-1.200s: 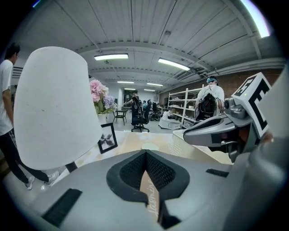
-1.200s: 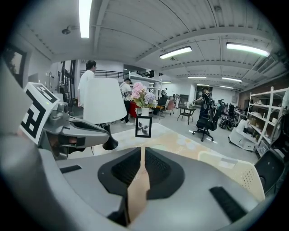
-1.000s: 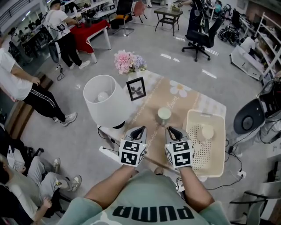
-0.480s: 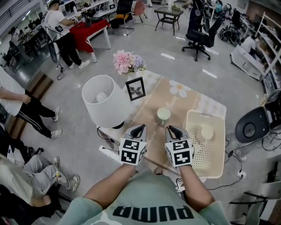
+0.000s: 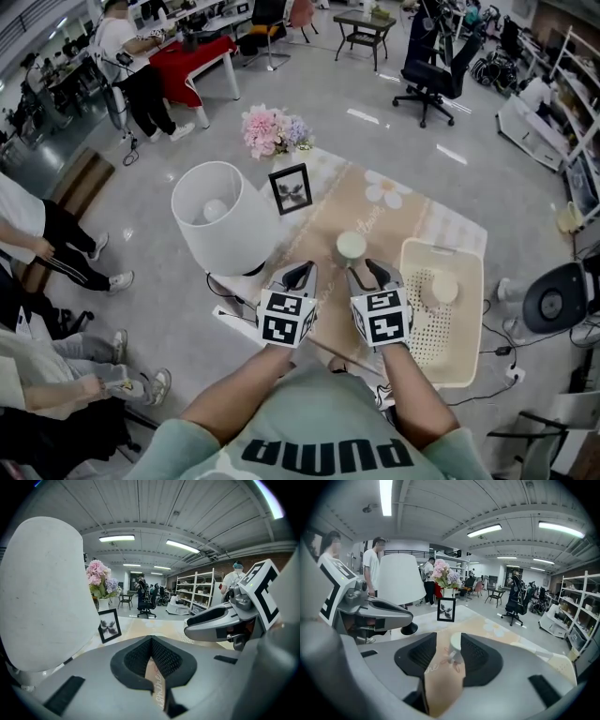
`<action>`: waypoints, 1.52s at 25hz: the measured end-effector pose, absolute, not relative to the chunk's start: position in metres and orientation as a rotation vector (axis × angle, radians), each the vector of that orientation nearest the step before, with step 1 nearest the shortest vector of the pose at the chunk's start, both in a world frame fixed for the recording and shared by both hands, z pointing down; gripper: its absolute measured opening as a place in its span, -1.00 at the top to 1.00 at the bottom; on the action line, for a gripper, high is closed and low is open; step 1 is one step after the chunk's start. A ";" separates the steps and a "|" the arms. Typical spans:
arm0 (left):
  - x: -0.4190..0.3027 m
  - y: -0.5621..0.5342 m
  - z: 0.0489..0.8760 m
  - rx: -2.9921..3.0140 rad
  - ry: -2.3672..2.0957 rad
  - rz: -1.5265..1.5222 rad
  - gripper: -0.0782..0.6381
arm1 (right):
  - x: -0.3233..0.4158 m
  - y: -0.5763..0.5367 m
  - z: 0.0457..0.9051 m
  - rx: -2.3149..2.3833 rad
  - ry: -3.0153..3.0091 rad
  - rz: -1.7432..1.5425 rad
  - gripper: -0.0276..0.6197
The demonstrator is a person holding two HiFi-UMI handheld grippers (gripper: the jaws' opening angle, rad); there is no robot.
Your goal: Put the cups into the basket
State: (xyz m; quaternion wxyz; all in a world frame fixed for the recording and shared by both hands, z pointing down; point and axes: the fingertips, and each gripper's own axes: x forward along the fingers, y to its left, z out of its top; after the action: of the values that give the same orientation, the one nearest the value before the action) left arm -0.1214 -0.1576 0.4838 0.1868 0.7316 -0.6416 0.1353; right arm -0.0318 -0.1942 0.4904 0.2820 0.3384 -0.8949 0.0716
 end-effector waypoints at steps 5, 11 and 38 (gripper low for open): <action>-0.126 -0.170 0.490 2.040 -1.801 0.394 0.77 | -0.038 -0.210 0.498 0.903 -2.378 0.207 0.22; -0.135 -0.184 0.499 2.014 -1.789 0.412 0.77 | -0.048 -0.229 0.511 0.897 -2.347 0.232 0.07; -0.161 -0.229 0.549 1.917 -1.736 0.532 0.77 | -0.072 -0.286 0.596 0.831 -2.178 0.340 -0.27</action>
State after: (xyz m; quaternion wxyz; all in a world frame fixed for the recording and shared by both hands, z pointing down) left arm -0.1614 -0.2287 0.5490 0.2478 0.7033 -0.6370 0.1953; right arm -0.0722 -0.2860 0.5962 0.3828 0.3257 -0.8541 0.1335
